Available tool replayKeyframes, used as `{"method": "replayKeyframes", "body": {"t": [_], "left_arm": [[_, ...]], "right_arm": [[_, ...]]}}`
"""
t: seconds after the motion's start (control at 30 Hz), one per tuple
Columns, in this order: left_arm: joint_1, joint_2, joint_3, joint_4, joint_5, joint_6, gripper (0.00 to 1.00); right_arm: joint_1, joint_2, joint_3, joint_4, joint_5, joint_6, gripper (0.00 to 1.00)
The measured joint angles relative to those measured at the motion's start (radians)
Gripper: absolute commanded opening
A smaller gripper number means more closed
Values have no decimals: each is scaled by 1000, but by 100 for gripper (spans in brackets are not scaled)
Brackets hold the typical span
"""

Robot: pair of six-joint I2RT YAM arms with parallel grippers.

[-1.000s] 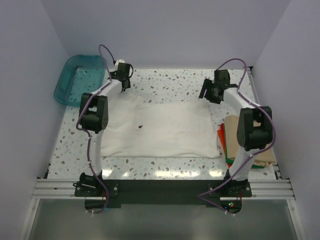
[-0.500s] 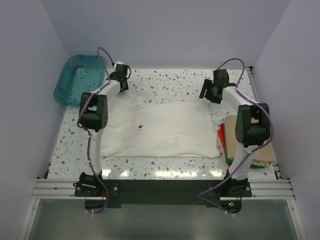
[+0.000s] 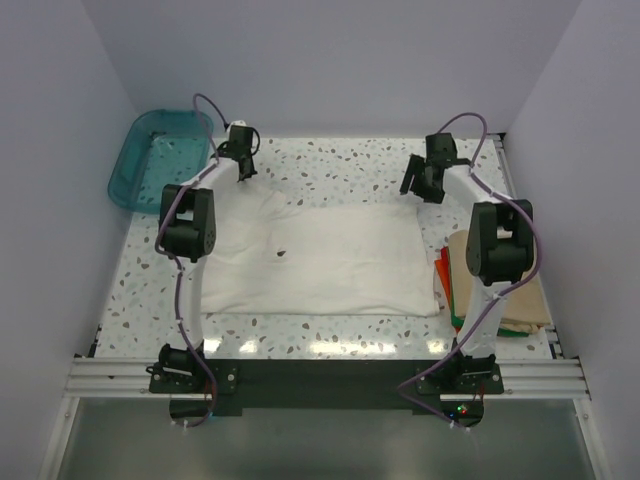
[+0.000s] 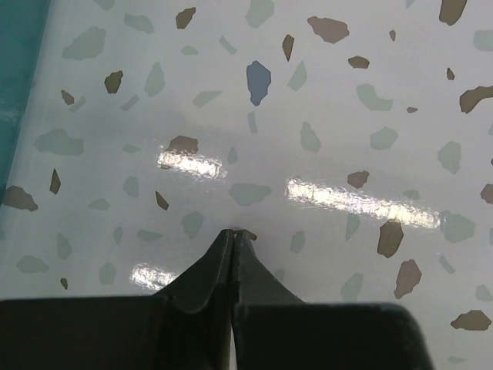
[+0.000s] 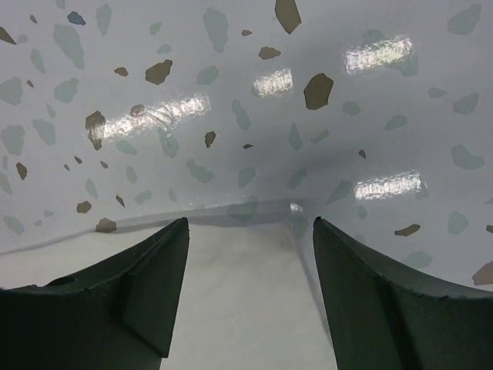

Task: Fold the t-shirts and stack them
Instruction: Fold the tshirt

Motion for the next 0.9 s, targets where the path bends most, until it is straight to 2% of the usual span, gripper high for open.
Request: {"method": "replayKeyframes", "body": {"t": [0.3,0.47,0.5,0.67,0.7,0.8,0.9], "left_arm": [[15,0,1,2,9,0,0],[18,-9,2,4,15,0,0],[18,-11,2,4,16,0,0],[19,-32,2,8,25,0,0],[19,-35,2,8,27,0,0],[21,-42,2,8,32,0,0],[26,-48,2,14,43,0,0]], "right_arm": [[-1,66,39,-44,0,10,58],[-1,86,41,-63,1,23,45],[-1,87,41,-64,1,27,45],[-1,87,41,-65,2,40,25],[-1,87,41,-65,3,42,16],[-1,87,45,-69,3,48,3],[-2,87,61,-74,3,53,0]]}}
